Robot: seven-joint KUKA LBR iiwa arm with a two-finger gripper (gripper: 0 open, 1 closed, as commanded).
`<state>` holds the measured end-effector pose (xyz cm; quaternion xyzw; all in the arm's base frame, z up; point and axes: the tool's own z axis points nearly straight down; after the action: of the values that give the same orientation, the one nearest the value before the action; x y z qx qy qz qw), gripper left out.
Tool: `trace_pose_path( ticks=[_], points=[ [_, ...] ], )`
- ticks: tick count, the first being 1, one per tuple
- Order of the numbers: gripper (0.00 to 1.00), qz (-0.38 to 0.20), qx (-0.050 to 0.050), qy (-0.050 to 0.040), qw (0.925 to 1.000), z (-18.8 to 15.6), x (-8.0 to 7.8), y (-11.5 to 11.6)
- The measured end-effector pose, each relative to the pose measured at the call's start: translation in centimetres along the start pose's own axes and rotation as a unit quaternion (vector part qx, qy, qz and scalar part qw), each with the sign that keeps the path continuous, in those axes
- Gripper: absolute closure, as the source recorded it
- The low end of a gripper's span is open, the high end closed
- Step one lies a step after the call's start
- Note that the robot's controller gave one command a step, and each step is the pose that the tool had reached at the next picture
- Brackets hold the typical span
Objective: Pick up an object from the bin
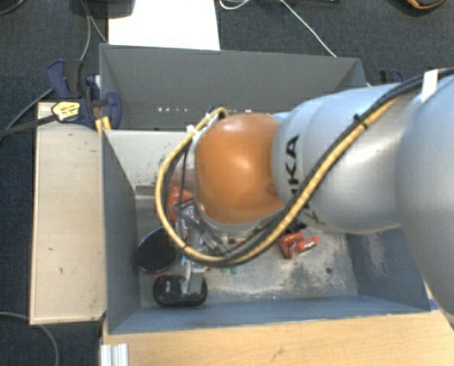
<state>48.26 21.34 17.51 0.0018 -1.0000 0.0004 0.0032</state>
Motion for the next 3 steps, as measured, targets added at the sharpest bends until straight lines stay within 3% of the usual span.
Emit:
trace_pose_path(
  ticks=[1, 2, 3],
  points=[
    [0.00, 0.003, -0.001, -0.0039, 1.0000, -0.5, -0.2, -0.1],
    [0.00, -0.073, -0.001, -0.0029, 0.9974, 6.1, -0.7, -5.2],
    [0.00, -0.076, -0.001, -0.0028, 0.9971, 6.7, -1.0, -5.2]
  ],
)
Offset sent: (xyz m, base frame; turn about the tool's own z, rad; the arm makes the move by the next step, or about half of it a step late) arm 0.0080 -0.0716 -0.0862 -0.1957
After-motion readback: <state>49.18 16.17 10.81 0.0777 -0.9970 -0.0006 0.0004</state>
